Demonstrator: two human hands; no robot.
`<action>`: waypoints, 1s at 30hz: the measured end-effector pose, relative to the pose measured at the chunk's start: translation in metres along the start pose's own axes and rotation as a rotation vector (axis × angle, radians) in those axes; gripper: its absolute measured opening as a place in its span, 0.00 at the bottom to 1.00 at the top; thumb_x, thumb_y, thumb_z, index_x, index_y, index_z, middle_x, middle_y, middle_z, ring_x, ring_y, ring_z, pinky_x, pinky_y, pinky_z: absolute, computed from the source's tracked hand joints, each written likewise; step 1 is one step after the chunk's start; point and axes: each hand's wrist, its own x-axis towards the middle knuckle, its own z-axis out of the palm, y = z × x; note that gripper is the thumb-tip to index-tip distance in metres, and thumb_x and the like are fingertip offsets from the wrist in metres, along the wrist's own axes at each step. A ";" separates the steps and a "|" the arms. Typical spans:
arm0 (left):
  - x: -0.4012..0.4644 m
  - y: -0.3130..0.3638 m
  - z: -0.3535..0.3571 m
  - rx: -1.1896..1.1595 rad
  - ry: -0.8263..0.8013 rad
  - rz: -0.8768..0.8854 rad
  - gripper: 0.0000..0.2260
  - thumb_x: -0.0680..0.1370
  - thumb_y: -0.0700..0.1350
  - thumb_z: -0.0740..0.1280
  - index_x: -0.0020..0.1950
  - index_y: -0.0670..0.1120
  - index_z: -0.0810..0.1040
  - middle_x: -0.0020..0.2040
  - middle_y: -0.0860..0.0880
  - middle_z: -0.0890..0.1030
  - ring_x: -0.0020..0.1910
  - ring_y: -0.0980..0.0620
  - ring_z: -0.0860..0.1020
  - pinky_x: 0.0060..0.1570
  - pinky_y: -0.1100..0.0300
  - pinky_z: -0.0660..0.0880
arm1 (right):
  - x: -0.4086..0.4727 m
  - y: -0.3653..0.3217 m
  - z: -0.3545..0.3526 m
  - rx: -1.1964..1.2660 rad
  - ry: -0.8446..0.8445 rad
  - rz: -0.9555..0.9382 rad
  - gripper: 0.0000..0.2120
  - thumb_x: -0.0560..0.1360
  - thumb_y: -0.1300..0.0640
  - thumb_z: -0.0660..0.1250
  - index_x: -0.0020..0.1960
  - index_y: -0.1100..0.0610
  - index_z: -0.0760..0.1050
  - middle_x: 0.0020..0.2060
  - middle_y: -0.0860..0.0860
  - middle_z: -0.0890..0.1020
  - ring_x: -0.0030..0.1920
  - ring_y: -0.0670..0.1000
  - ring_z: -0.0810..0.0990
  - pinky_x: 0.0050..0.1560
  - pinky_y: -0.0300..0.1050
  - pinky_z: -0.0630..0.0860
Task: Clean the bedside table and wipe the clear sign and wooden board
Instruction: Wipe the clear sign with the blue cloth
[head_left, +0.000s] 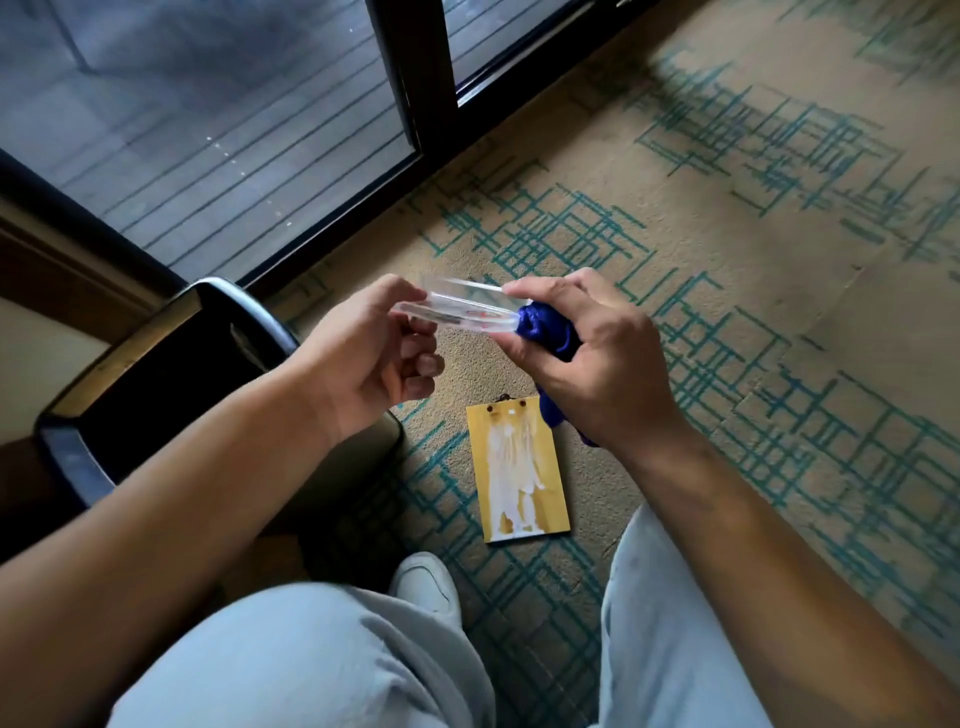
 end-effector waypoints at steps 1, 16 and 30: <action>0.000 0.000 0.001 -0.006 -0.009 -0.013 0.19 0.80 0.48 0.57 0.29 0.48 0.67 0.24 0.51 0.61 0.22 0.52 0.64 0.22 0.66 0.58 | 0.000 0.000 0.000 0.013 0.035 -0.019 0.16 0.74 0.41 0.72 0.58 0.47 0.83 0.47 0.47 0.80 0.44 0.49 0.81 0.43 0.52 0.80; 0.012 -0.052 0.005 0.101 -0.167 0.046 0.38 0.69 0.70 0.62 0.69 0.45 0.73 0.40 0.45 0.82 0.27 0.52 0.72 0.24 0.64 0.68 | -0.009 -0.006 0.001 0.756 0.297 0.440 0.03 0.74 0.61 0.76 0.47 0.59 0.84 0.35 0.46 0.83 0.35 0.45 0.80 0.41 0.40 0.76; 0.028 -0.036 0.026 -0.051 -0.084 0.579 0.24 0.77 0.62 0.63 0.51 0.40 0.78 0.38 0.41 0.78 0.30 0.48 0.74 0.29 0.59 0.69 | -0.014 -0.012 0.004 1.126 0.207 0.812 0.05 0.77 0.57 0.70 0.42 0.56 0.79 0.33 0.55 0.78 0.30 0.49 0.76 0.33 0.39 0.74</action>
